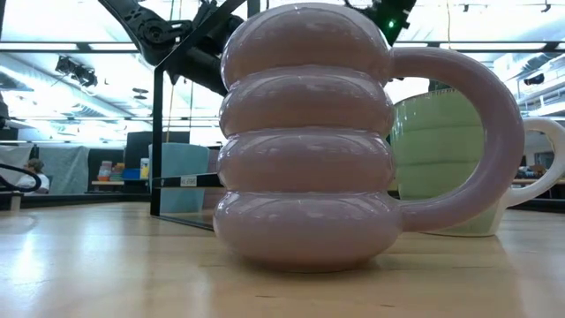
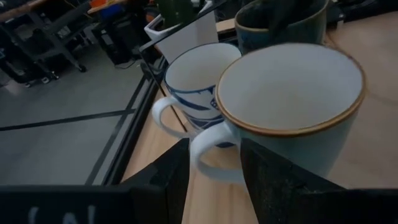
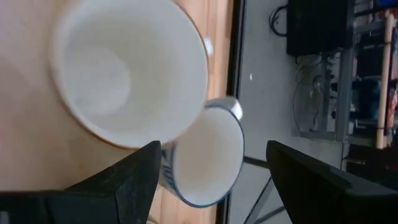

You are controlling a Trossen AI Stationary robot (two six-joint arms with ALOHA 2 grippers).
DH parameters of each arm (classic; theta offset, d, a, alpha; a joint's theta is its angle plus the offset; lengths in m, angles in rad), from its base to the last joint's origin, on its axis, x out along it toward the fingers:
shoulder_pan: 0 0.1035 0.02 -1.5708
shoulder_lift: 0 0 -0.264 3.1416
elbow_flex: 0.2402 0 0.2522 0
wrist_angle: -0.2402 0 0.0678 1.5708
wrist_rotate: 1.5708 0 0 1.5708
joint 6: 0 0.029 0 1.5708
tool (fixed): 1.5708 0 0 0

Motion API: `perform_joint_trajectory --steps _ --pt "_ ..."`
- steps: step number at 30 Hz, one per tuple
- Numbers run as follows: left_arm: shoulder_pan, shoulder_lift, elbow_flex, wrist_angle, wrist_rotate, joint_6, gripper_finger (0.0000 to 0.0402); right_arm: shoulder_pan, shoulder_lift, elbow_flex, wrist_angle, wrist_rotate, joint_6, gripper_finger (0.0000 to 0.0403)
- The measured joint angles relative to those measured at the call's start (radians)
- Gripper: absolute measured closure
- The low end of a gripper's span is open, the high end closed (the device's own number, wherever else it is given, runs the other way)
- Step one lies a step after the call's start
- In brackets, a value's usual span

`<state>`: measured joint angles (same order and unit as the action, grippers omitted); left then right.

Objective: Place coffee mugs
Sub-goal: Put the light green mug on the shelf

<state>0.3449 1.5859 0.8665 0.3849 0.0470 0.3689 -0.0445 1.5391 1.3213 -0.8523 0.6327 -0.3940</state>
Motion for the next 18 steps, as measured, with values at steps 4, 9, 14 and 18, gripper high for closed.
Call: perform_joint_trajectory --steps 4,9,14,18 --pt "0.001 -0.009 0.000 0.001 0.000 -0.010 0.0253 0.045 0.001 0.018 -0.029 -0.006 0.039 0.0106" --pt "0.006 0.035 0.000 0.067 0.000 -0.010 0.0253 0.093 0.003 0.018 -0.068 -0.031 0.116 0.0106" --pt "0.028 0.094 0.001 0.206 -0.003 -0.010 0.0253 0.113 0.013 0.005 -0.055 -0.035 0.175 0.0106" --pt "0.035 0.116 0.000 0.226 -0.003 -0.007 0.0253 0.121 0.013 -0.016 -0.054 -0.009 0.203 0.0106"
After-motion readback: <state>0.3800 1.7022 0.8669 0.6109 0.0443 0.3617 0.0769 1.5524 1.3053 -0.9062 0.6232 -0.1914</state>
